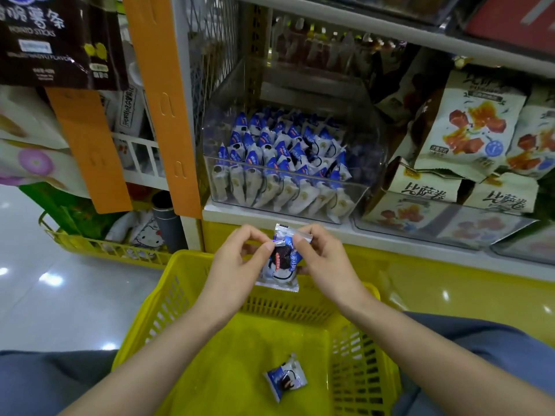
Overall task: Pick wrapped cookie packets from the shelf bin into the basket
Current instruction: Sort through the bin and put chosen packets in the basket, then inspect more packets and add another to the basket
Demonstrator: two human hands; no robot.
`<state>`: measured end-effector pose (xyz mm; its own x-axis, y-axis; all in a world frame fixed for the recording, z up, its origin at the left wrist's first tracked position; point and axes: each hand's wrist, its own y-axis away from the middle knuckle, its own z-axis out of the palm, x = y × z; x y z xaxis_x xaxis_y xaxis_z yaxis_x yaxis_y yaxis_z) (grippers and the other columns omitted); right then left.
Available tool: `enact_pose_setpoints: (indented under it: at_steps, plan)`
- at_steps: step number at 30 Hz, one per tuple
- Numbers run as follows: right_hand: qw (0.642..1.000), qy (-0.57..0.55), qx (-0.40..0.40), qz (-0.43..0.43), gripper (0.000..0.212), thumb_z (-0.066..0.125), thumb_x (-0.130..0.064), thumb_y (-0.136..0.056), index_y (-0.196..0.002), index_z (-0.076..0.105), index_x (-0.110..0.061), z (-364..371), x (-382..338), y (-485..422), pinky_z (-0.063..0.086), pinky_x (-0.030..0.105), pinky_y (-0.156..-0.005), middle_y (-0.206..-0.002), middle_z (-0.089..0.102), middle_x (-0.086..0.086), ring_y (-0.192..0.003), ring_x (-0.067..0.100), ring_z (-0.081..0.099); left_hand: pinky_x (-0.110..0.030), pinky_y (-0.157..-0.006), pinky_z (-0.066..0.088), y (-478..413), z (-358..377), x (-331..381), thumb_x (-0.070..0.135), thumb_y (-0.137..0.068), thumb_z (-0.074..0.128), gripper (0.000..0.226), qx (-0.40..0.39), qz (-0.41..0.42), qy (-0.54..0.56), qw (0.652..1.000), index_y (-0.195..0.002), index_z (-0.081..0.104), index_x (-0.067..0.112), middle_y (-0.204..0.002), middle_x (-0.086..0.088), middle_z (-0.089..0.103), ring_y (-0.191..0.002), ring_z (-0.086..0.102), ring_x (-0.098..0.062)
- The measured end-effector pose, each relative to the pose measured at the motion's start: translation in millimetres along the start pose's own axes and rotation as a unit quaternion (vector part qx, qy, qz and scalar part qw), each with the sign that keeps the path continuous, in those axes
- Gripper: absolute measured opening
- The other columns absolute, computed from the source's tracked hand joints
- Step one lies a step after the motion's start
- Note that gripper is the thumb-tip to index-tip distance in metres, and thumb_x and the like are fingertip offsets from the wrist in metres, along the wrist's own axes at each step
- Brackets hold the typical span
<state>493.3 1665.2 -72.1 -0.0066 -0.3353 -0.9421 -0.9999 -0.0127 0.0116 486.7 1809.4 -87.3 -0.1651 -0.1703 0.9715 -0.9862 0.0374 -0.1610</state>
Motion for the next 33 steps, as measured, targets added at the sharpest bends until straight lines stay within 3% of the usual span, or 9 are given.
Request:
enact_pose_setpoints:
  at_steps: [4,7,10,15,18,21,25,28,33]
  plan:
    - [0.998,-0.059,0.0,0.029,0.016,0.048,-0.014,-0.095,-0.081,0.054,-0.019,-4.7,15.9,14.6,0.048,0.017,-0.05,-0.08,0.062,0.004,-0.063,0.002,0.059,-0.013,-0.058,0.046,12.6,14.3,-8.7,0.007,-0.085,0.061,0.023,-0.062,-0.08,0.098,0.99,-0.092,0.047,0.024,-0.091,0.008,0.058,-0.071,0.06,-0.003]
    - [0.996,-0.077,-0.002,0.05,0.015,0.048,-0.014,-0.095,-0.082,0.055,-0.019,-13.1,32.4,27.0,0.048,0.018,-0.05,-0.075,0.063,-0.002,-0.061,-0.002,0.06,-0.013,-0.058,0.049,26.3,29.9,-19.6,0.007,-0.081,0.067,0.034,-0.107,-0.147,0.082,0.98,-0.101,0.047,0.026,-0.1,-0.004,0.06,-0.074,0.062,-0.001]
    - [0.994,-0.087,-0.01,0.068,0.014,0.05,-0.013,-0.094,-0.082,0.057,-0.018,-25.4,53.2,40.6,0.051,0.018,-0.049,-0.073,0.064,-0.003,-0.063,-0.002,0.062,-0.011,-0.061,0.048,37.9,46.0,-32.2,0.005,-0.079,0.069,0.022,-0.144,-0.161,0.059,0.975,-0.094,0.056,0.016,-0.094,-0.001,0.062,-0.073,0.06,0.007]
    - [0.992,-0.039,0.011,0.117,0.016,0.055,-0.012,-0.091,-0.077,0.059,-0.018,-56.2,99.4,58.0,0.053,0.022,-0.049,-0.075,0.065,0.002,-0.064,0.003,0.064,-0.027,-0.073,0.051,53.6,76.3,-61.0,0.006,-0.081,0.068,0.023,-0.194,-0.208,0.037,0.958,-0.094,0.055,0.02,-0.099,-0.005,0.063,-0.086,0.064,-0.018]
    - [0.983,0.105,0.125,0.09,0.007,0.056,-0.011,-0.091,-0.09,0.062,-0.014,-82.1,139.2,61.7,0.049,0.02,-0.07,-0.089,0.065,0.003,-0.082,0.01,0.062,-0.039,-0.077,0.049,57.3,92.9,-95.5,0.009,-0.082,0.068,0.023,-0.166,-0.244,-0.022,0.955,-0.097,0.053,0.015,-0.098,-0.009,0.062,-0.089,0.062,-0.027]
    - [0.957,0.236,0.134,0.102,0.032,0.05,-0.017,-0.094,-0.123,0.051,-0.005,-90.8,178.1,69.8,0.035,0.025,-0.092,-0.118,0.054,0.013,-0.111,0.024,0.05,-0.029,-0.061,0.043,61.4,105.3,-136.9,0.015,-0.083,0.068,0.031,-0.107,-0.31,-0.073,0.942,-0.107,0.049,0.007,-0.093,-0.008,0.057,-0.079,0.056,-0.02]
    - [0.971,0.153,0.14,0.121,0.045,0.038,-0.027,-0.098,-0.14,0.032,-0.013,-79.9,200.5,77.4,0.038,0.026,-0.096,-0.133,0.045,0.005,-0.118,0.017,0.047,-0.031,-0.062,0.042,69.8,114.6,-189.5,0.012,-0.083,0.067,0.039,-0.076,-0.363,-0.113,0.922,-0.113,0.046,-0.002,-0.099,-0.019,0.058,-0.092,0.059,-0.034]
    - [0.965,0.159,0.186,0.091,0.039,0.036,-0.025,-0.099,-0.135,0.042,-0.012,-81.7,207.1,76.4,0.033,0.013,-0.089,-0.121,0.048,-0.006,-0.107,0.001,0.045,-0.034,-0.068,0.043,71.0,119.3,-222.9,0.01,-0.084,0.066,0.041,-0.083,-0.387,-0.163,0.904,-0.116,0.045,-0.004,-0.106,-0.023,0.06,-0.095,0.06,-0.035]
    - [0.963,0.138,0.211,0.099,0.038,0.04,-0.029,-0.097,-0.132,0.047,-0.017,-82.4,213.2,76.4,0.044,0.019,-0.086,-0.117,0.052,-0.009,-0.102,0.002,0.052,-0.029,-0.062,0.037,68.0,123.3,-262.1,0.007,-0.085,0.063,0.036,-0.14,-0.391,-0.23,0.88,-0.116,0.048,-0.003,-0.107,-0.024,0.063,-0.091,0.06,-0.032]
